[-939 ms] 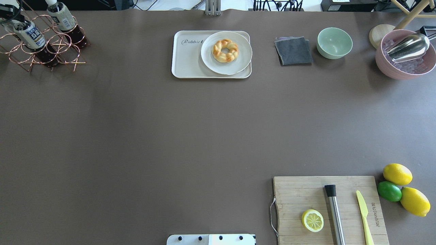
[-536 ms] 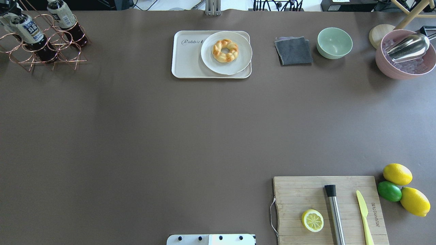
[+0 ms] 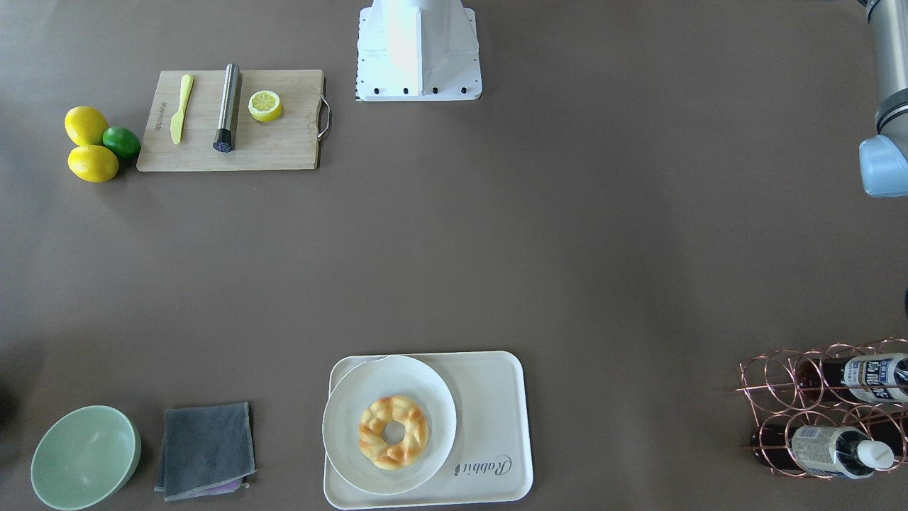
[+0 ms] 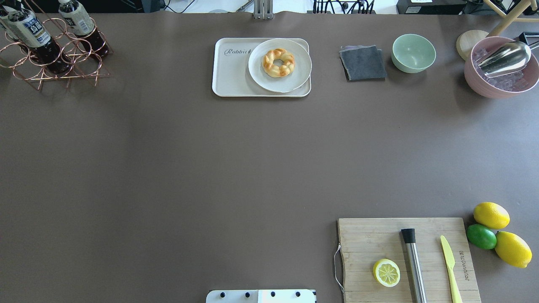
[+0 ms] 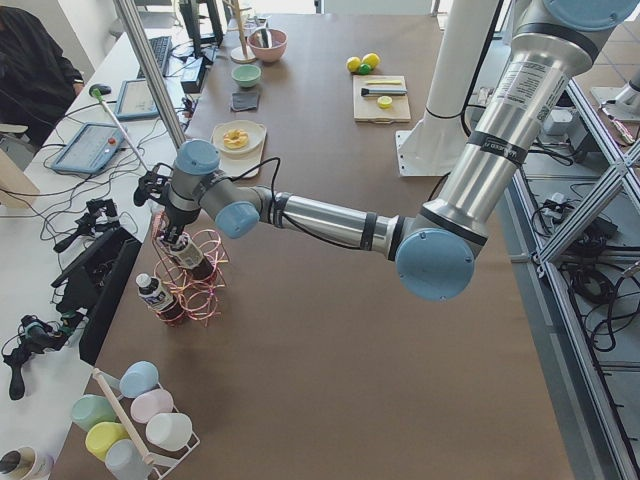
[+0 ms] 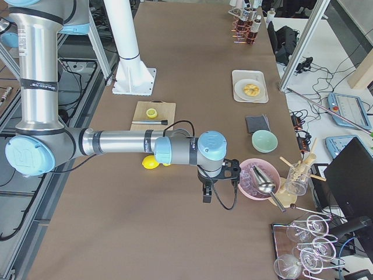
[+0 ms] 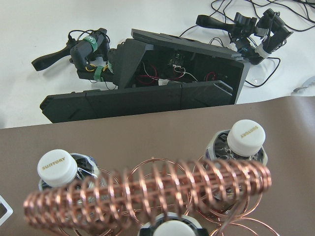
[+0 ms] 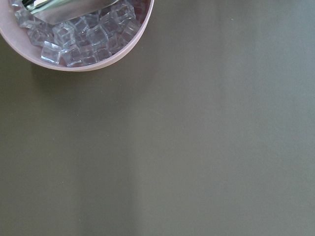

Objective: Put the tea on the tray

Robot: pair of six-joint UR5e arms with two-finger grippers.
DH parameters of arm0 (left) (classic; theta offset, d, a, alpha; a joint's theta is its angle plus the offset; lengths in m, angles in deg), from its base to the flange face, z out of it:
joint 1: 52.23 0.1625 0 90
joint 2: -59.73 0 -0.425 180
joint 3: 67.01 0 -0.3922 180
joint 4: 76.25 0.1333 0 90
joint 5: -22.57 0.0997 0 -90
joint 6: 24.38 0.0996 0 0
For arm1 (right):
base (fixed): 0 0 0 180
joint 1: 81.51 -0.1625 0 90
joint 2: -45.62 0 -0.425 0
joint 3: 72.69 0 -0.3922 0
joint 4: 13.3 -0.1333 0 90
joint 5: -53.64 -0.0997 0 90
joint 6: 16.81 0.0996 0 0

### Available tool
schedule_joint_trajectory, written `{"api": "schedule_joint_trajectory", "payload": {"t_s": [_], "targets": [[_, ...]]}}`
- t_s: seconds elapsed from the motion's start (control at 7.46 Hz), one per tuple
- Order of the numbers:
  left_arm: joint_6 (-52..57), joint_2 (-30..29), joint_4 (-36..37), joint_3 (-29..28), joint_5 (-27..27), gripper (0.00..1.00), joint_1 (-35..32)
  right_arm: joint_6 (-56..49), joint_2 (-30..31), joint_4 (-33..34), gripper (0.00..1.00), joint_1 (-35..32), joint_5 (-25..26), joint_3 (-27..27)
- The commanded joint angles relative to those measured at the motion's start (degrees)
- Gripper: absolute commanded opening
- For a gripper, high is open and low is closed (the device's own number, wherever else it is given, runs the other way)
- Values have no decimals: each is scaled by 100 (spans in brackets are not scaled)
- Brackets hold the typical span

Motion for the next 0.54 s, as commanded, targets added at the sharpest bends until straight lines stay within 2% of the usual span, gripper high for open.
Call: {"api": "schedule_joint_trajectory", "payload": {"t_s": [0.0,0.4], "targets": [[4,-6,220,223,-222,0,-155,0,20,-7,100,0,-2,-14],[4,90,440,591,-609,0,-401,0,20,2,100,0,-10,-14]]}}
